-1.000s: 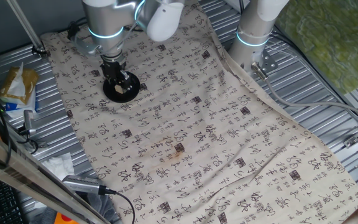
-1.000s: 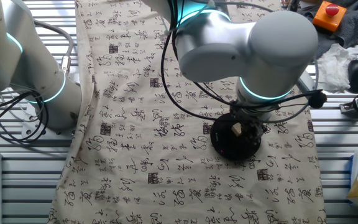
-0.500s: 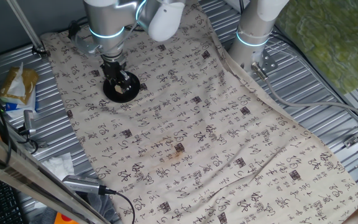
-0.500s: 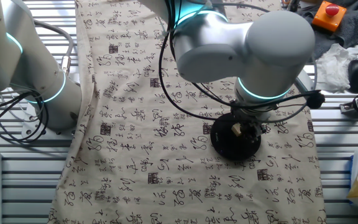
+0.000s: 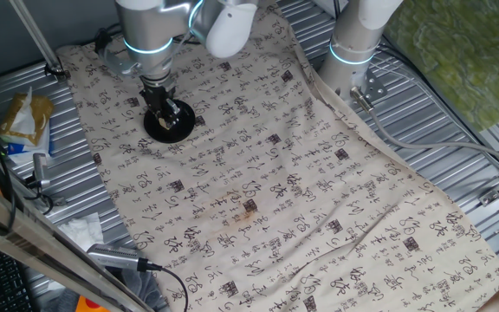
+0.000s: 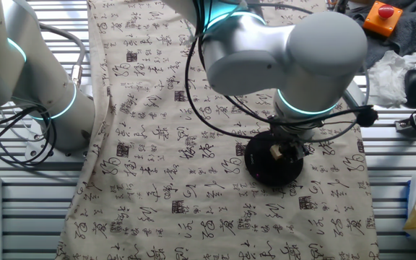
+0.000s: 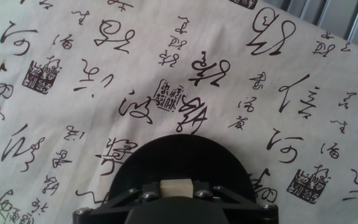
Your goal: Remove the object from the scale
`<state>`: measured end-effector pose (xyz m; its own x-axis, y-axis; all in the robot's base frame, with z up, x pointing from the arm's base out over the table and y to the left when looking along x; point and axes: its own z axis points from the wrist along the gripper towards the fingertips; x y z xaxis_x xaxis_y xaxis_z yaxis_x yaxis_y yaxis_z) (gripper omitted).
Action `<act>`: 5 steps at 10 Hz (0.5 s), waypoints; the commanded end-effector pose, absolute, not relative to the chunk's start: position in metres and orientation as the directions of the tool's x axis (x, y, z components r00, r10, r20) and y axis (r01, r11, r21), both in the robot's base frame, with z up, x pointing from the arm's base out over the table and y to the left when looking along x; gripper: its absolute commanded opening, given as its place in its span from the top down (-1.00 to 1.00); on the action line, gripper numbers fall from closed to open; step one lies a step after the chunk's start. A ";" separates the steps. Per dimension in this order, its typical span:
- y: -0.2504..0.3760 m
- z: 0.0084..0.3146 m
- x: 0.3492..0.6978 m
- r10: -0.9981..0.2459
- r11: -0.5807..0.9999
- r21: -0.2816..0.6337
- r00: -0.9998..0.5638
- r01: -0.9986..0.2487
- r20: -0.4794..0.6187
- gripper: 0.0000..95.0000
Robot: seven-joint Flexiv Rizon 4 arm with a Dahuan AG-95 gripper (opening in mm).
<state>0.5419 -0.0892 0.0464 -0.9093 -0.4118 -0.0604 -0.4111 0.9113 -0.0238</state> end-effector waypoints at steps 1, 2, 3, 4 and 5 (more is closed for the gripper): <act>-0.089 0.047 0.542 -0.405 0.914 -0.019 -0.912 -0.405 -0.059 1.00; -0.089 0.048 0.542 -0.401 0.916 -0.015 -0.914 -0.400 -0.057 1.00; -0.088 0.051 0.541 -0.396 0.918 -0.012 -0.917 -0.396 -0.055 1.00; -0.087 0.055 0.541 -0.390 0.921 -0.010 -0.919 -0.390 -0.050 1.00; -0.086 0.060 0.541 -0.387 0.922 -0.009 -0.921 -0.387 -0.049 1.00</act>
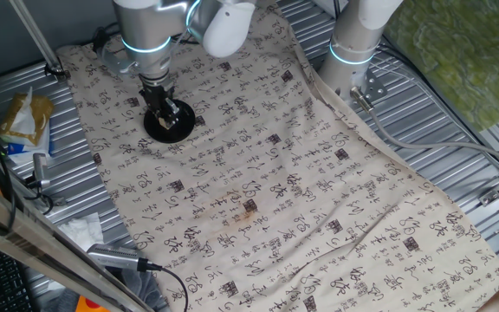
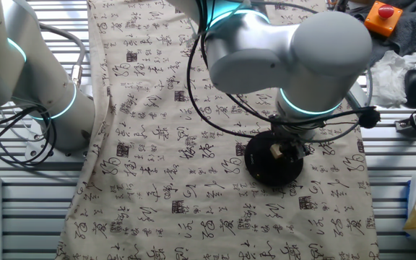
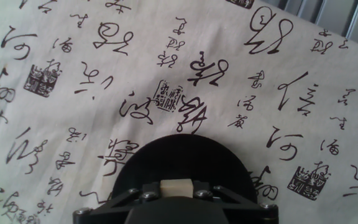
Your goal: Remove the object from the scale
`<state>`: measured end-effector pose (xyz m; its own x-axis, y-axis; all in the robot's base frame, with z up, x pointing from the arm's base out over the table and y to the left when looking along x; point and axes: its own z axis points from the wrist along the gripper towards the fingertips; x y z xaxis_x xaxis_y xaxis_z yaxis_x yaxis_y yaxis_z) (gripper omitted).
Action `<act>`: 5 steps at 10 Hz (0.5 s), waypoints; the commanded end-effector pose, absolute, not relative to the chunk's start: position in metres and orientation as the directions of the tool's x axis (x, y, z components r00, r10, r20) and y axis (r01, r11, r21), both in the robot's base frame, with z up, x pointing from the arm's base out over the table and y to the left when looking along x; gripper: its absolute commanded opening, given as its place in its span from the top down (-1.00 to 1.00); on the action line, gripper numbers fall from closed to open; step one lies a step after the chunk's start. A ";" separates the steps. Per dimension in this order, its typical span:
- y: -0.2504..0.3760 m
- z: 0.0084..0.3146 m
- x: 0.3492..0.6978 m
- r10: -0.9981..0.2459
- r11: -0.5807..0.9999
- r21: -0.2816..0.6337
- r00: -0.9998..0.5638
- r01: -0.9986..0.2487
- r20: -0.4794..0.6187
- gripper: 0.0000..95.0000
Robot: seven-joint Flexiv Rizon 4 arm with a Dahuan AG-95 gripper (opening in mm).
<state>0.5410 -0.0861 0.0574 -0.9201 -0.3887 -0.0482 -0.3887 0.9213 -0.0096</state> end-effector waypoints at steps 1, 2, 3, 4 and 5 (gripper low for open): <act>-0.084 0.065 0.540 -0.379 0.925 -0.008 -0.924 -0.379 -0.049 1.00; -0.082 0.070 0.541 -0.366 0.931 -0.006 -0.929 -0.366 -0.050 1.00; -0.079 0.074 0.543 -0.345 0.938 0.002 -0.937 -0.345 -0.055 1.00; -0.078 0.076 0.544 -0.336 0.942 0.004 -0.940 -0.337 -0.056 1.00; -0.068 0.079 0.547 -0.304 0.952 0.009 -0.951 -0.305 -0.060 1.00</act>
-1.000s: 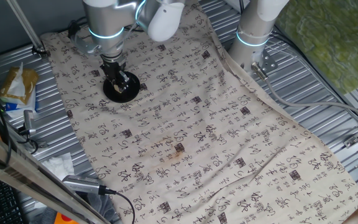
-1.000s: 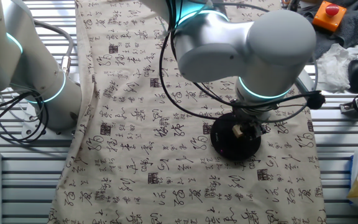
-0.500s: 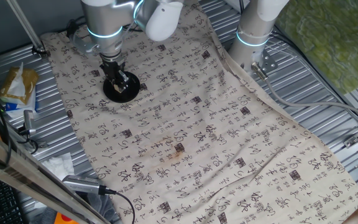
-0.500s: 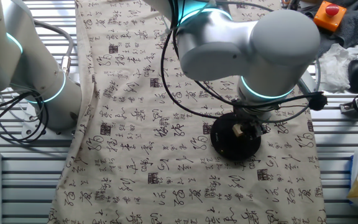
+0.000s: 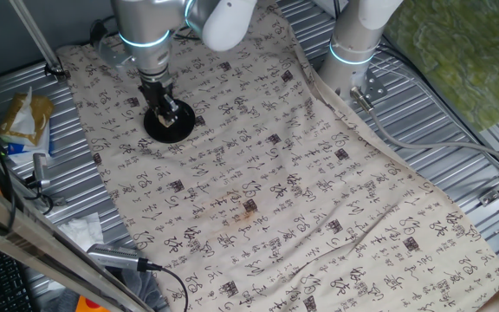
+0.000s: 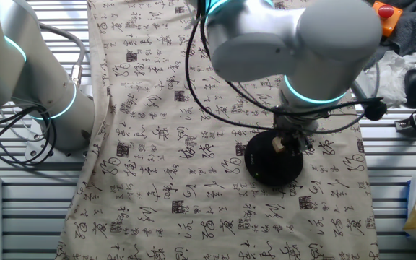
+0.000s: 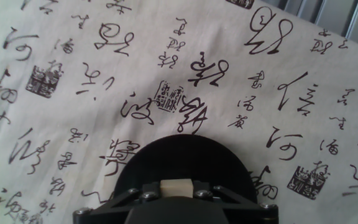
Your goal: Remove the object from the scale
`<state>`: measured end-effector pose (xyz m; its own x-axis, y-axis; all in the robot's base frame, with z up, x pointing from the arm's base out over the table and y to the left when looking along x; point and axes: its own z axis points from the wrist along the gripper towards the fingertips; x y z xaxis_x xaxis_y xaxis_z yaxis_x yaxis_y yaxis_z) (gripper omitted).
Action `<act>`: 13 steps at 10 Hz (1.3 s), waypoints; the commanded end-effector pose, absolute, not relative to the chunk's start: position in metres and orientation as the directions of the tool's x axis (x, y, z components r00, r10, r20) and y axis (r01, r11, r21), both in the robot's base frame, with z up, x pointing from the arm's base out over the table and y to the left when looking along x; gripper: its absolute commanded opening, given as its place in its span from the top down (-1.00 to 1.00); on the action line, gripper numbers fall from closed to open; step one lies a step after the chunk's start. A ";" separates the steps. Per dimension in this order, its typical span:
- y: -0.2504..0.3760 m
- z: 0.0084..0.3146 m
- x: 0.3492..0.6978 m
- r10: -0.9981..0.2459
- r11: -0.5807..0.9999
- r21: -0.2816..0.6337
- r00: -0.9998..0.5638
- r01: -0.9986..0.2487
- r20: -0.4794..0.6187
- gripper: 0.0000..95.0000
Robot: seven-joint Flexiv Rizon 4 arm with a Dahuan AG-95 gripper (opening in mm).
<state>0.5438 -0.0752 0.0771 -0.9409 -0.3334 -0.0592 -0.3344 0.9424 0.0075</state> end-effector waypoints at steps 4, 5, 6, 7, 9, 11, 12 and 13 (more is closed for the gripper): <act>-0.038 0.083 0.548 -0.249 0.968 0.017 -0.966 -0.251 -0.063 1.00; -0.031 0.083 0.547 -0.237 0.971 0.019 -0.969 -0.238 -0.064 1.00; -0.024 0.083 0.546 -0.226 0.973 0.021 -0.972 -0.228 -0.064 1.00; -0.019 0.084 0.545 -0.214 0.976 0.027 -0.975 -0.216 -0.065 1.00; -0.004 0.083 0.543 -0.195 0.980 0.031 -0.978 -0.198 -0.068 1.00; 0.005 0.081 0.542 -0.183 0.982 0.032 -0.980 -0.186 -0.076 1.00; 0.012 0.079 0.541 -0.175 0.983 0.034 -0.981 -0.178 -0.080 1.00; 0.018 0.078 0.540 -0.166 0.985 0.034 -0.983 -0.169 -0.082 1.00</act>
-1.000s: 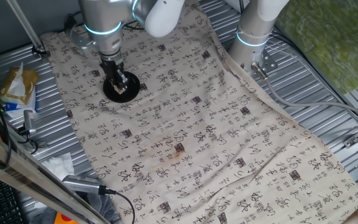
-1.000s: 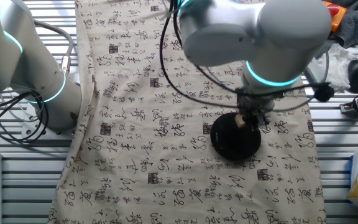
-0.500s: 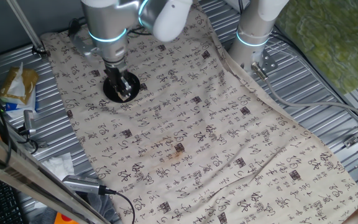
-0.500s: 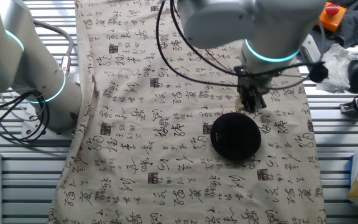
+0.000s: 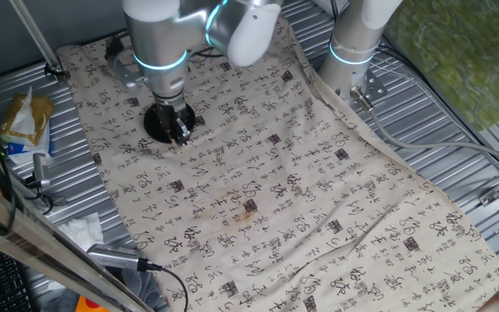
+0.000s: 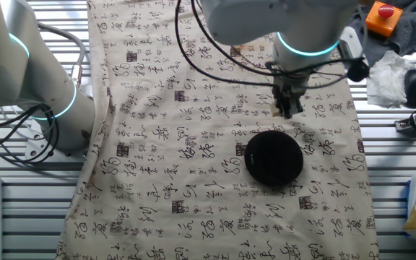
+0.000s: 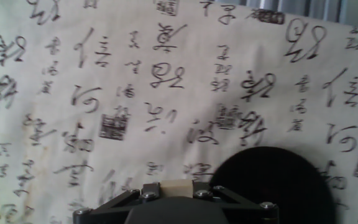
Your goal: Remove the object from the scale
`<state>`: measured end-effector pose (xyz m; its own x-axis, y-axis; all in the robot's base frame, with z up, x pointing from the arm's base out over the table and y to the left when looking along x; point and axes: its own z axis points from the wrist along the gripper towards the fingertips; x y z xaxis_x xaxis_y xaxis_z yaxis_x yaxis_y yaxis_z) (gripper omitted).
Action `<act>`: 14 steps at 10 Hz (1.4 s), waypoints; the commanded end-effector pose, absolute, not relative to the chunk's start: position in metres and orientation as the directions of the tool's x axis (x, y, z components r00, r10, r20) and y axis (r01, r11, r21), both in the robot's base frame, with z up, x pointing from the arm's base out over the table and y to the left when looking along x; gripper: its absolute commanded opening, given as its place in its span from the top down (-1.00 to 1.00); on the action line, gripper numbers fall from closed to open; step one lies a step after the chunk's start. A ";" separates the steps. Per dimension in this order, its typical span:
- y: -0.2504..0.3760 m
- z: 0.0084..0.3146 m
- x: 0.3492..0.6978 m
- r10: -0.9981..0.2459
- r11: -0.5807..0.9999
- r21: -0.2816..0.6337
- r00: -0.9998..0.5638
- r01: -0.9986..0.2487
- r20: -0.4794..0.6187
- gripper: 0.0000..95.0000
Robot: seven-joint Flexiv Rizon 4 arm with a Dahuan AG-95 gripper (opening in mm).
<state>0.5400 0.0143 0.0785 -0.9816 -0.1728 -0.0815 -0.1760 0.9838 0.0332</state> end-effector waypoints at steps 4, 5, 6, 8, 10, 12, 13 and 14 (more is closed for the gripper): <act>0.029 0.078 0.542 -0.152 0.987 0.034 -0.985 -0.155 -0.082 1.00; 0.030 0.078 0.543 -0.151 0.987 0.035 -0.985 -0.155 -0.082 1.00; 0.031 0.079 0.543 -0.158 0.986 0.034 -0.984 -0.161 -0.081 1.00; 0.031 0.081 0.543 -0.165 0.985 0.031 -0.984 -0.167 -0.075 1.00; 0.031 0.082 0.542 -0.162 0.986 0.030 -0.984 -0.165 -0.072 1.00; 0.031 0.082 0.542 -0.156 0.987 0.019 -0.986 -0.157 -0.065 1.00; 0.031 0.082 0.542 -0.155 0.987 0.019 -0.986 -0.157 -0.063 1.00; 0.031 0.082 0.542 -0.170 0.985 0.012 -0.983 -0.172 -0.073 1.00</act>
<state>0.5431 0.0311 0.0806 -0.9854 -0.1589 -0.0615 -0.1602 0.9869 0.0170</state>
